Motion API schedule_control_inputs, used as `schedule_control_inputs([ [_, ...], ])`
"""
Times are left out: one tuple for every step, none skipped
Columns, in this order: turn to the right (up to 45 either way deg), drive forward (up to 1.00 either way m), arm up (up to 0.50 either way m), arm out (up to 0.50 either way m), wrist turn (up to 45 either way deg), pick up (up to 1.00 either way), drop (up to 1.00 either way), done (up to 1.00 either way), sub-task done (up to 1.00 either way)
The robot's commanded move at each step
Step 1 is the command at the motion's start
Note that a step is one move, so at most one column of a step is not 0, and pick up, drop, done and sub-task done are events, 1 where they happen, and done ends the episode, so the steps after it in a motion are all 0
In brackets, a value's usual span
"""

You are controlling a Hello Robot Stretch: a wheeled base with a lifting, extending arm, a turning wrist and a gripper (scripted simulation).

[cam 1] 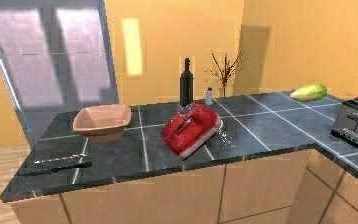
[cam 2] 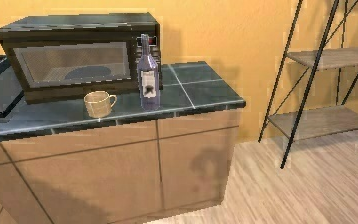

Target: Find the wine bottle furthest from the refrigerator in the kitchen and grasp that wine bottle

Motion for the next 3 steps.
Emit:
schedule_control_inputs([
  [0.0, 0.00, 0.38, 0.00, 0.0, 0.00, 0.00, 0.00, 0.00],
  [0.0, 0.00, 0.00, 0.50, 0.0, 0.00, 0.00, 0.00, 0.00],
  [0.0, 0.00, 0.00, 0.00, 45.0, 0.00, 0.00, 0.00, 0.00],
])
